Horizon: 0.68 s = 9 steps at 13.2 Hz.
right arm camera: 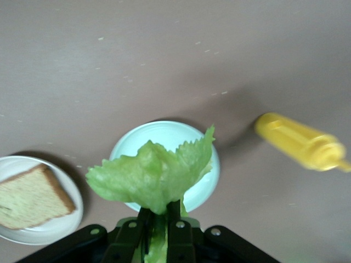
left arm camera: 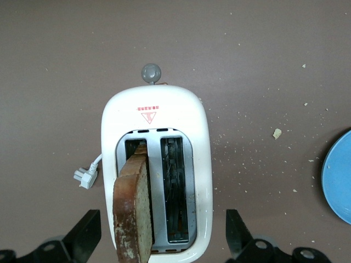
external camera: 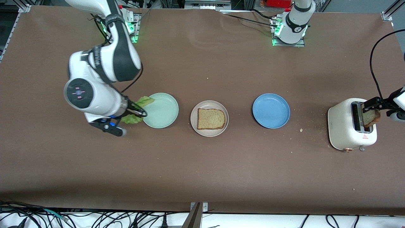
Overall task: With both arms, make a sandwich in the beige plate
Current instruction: 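Carry the lettuce leaf with the right gripper over the beige plate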
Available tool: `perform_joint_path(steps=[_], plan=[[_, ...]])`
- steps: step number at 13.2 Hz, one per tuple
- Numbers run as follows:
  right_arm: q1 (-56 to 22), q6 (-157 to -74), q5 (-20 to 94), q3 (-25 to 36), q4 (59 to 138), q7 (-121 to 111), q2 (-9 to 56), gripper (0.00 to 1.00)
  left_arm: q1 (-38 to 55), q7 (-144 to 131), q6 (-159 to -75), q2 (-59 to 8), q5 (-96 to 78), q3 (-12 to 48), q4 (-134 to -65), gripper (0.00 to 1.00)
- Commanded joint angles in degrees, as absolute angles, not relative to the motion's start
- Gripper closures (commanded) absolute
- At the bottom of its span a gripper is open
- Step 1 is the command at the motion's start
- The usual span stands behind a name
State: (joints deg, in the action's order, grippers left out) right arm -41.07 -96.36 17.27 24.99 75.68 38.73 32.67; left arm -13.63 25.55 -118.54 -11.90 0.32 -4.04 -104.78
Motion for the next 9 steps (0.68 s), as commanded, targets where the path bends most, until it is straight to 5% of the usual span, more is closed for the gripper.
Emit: perform_joint_path(steps=[1,5,9], plan=[[-33.9,-100.9,12.3,12.2,75.8,47.7,31.6,1.0,-14.1,26.0,-117.9,-11.2,-0.4,-3.7,-105.1,0.0],[-23.4,-109.8,4.8,-5.9,77.8,60.9,32.0,1.0,-14.1,26.0,-117.9,-11.2,-0.4,-3.7,-105.1,0.0],[-22.7,-117.3,3.7,-10.5,78.3,70.7,35.4,1.0,-14.1,26.0,-118.0,-11.2,-0.4,-3.7,-105.1,0.0]])
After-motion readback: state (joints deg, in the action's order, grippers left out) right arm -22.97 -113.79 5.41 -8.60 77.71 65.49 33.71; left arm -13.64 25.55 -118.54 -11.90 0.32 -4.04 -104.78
